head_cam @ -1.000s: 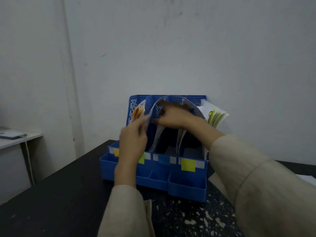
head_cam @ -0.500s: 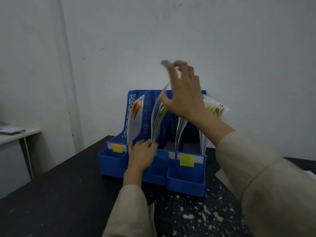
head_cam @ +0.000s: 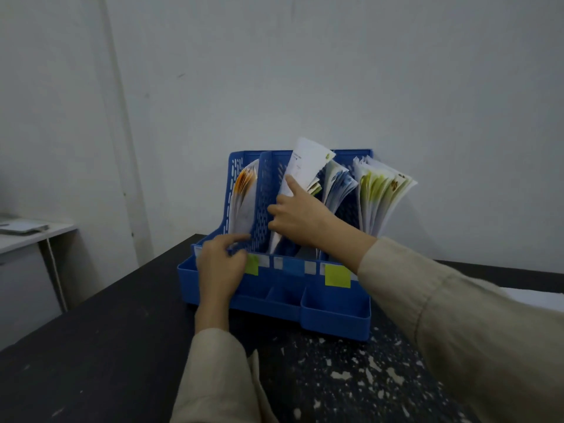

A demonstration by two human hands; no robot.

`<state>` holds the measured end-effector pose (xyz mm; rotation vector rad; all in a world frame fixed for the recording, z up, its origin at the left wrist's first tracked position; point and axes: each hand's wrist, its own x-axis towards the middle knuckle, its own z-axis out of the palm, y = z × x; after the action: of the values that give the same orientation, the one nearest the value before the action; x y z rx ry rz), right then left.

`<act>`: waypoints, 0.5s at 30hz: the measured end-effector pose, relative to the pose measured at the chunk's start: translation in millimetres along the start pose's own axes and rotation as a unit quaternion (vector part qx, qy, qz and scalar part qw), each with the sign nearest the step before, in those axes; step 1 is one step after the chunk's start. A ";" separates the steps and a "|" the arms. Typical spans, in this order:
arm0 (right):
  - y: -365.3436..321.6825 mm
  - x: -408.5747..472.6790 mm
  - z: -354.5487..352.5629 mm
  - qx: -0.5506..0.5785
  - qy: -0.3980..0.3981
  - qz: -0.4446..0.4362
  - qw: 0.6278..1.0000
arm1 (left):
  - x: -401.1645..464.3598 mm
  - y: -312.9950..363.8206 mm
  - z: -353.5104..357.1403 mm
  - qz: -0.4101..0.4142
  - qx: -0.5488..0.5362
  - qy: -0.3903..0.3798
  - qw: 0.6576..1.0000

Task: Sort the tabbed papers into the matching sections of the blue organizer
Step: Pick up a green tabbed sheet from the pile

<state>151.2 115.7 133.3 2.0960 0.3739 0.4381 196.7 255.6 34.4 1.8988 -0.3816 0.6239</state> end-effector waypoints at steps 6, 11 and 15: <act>-13.5 13.1 -3.6 0.025 -0.011 -0.018 0.999 | -6.0 -17.7 -15.0 -0.077 0.050 0.072 0.993; -18.4 25.0 -13.3 0.009 -0.010 -0.019 1.000 | -9.5 -25.6 5.0 -0.068 0.035 0.105 0.992; -23.3 32.6 -19.3 -0.012 -0.071 -0.019 0.997 | -10.5 -31.4 11.6 -0.067 -0.006 0.127 0.990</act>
<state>169.4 156.0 128.6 2.0790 0.3232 0.2669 207.5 257.2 1.1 1.7894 -0.0938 0.7593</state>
